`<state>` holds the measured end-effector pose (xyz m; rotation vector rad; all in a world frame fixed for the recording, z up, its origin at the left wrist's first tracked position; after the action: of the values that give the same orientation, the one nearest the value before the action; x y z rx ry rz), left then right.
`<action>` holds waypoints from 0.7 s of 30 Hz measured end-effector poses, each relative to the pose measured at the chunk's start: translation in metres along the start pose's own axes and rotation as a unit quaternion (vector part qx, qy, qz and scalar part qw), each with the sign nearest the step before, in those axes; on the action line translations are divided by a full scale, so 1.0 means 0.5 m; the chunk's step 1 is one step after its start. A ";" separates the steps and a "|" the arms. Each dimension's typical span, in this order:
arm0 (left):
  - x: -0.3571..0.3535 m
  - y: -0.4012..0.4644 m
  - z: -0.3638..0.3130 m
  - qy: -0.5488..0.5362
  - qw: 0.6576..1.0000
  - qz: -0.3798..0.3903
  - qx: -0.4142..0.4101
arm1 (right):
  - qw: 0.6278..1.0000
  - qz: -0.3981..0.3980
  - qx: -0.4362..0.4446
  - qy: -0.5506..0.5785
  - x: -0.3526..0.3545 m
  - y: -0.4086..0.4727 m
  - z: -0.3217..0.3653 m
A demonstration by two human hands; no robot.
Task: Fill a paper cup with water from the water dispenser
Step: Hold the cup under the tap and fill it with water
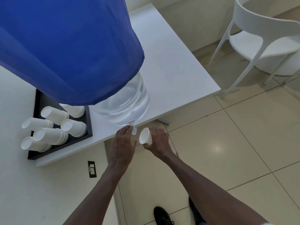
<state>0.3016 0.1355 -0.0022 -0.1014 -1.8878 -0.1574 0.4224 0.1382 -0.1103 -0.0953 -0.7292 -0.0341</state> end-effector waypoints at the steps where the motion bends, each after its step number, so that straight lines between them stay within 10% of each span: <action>1: 0.001 0.003 0.001 0.004 1.000 -0.001 -0.006 | 1.000 0.004 0.002 0.006 -0.008 0.005 0.004; 21: 0.017 0.038 -0.015 0.034 0.987 0.007 -0.155 | 0.994 -0.019 0.034 0.105 -0.046 0.037 0.035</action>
<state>0.3087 0.1529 0.0095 -0.3175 -1.7824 -0.4400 0.3946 0.1582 -0.1139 -0.0119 -0.5218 -0.0545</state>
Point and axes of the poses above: each hand's wrist, its own y-axis towards the middle knuckle, its own x-axis out of the back of the hand, z = x × y, the point moved 8 cm from there along y, towards the middle knuckle, and after that the axes turned 5 degrees about -z, right-handed, at the moved point
